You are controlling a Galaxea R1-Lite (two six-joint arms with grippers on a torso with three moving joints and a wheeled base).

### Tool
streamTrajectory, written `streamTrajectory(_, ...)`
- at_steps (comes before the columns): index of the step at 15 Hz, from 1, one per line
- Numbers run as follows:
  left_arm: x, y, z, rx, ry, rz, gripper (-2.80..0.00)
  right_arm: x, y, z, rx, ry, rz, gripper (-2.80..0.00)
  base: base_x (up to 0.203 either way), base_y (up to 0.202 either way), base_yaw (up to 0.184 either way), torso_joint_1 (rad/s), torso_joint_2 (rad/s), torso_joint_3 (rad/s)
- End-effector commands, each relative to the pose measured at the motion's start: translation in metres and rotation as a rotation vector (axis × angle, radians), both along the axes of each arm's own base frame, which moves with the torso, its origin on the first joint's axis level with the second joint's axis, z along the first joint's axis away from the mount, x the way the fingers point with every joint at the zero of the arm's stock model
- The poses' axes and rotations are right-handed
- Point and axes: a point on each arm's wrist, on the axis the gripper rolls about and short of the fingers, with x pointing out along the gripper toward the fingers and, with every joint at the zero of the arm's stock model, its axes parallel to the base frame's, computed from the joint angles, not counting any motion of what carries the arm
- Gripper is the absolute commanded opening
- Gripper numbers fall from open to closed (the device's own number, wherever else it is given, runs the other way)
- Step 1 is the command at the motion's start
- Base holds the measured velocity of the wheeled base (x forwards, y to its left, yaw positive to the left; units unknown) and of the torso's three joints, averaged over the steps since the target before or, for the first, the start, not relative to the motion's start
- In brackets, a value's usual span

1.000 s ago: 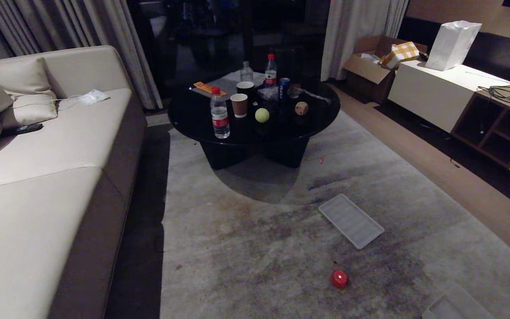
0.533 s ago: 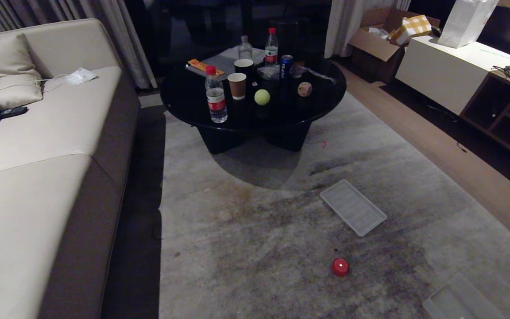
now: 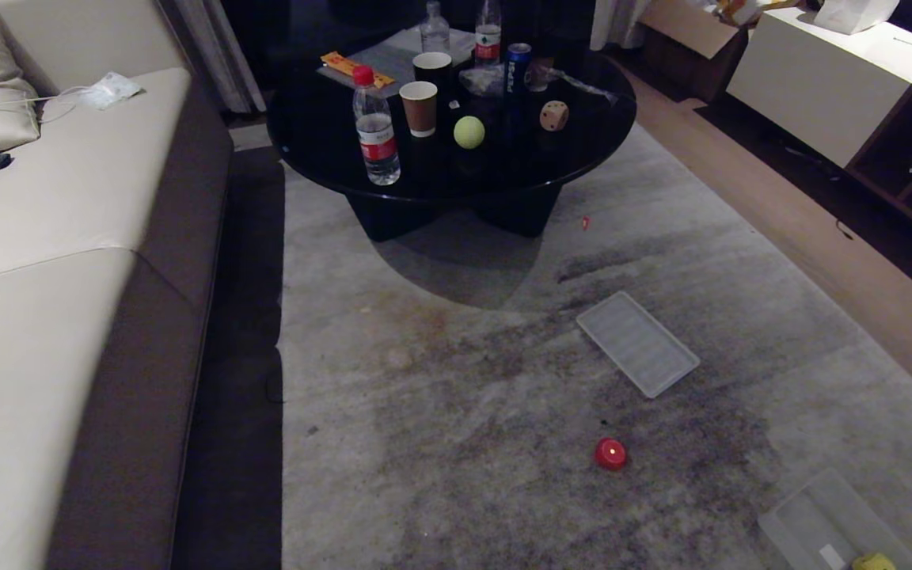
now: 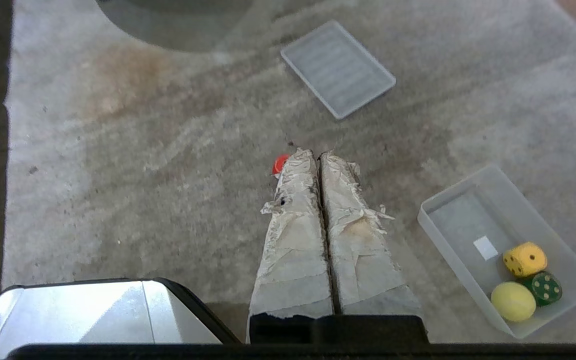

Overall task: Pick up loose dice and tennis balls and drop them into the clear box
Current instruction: Find toys out of the box

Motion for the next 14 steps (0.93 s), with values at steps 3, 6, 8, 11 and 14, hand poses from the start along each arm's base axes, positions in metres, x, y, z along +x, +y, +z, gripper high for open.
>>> streamTrajectory(3,0.0002,0.0,-0.0004,-0.001,0.003,0.001,-2.8,0.0001,0.0,0.0,0.001,0.002,-0.001,-2.8,0.0,0.0,0.0,0.002,0.0,-0.201)
streamTrajectory(6,0.0002,0.0,-0.0004,-0.001,0.003,0.001,-2.8,0.0001,0.0,0.0,0.001,0.002,-0.001,-2.8,0.0,0.0,0.0,0.003,0.0,-0.193)
streamTrajectory(8,0.0002,0.0,-0.0004,-0.001,0.003,0.001,-2.8,0.0001,0.0,0.0,0.001,0.002,-0.001,-2.8,0.0,0.0,0.0,-0.002,0.0,-0.206)
streamTrajectory(11,0.0002,0.0,-0.0004,-0.001,0.003,0.001,-2.8,0.0001,0.0,0.0,0.001,0.002,-0.001,-2.8,0.0,0.0,0.0,0.004,0.0,-0.198)
streamTrajectory(14,0.0002,0.0,-0.0004,-0.001,0.003,0.001,-2.8,0.0002,0.0,-0.0004,0.001,0.004,-0.001,-2.8,0.0,0.0,0.0,0.002,0.0,-0.198)
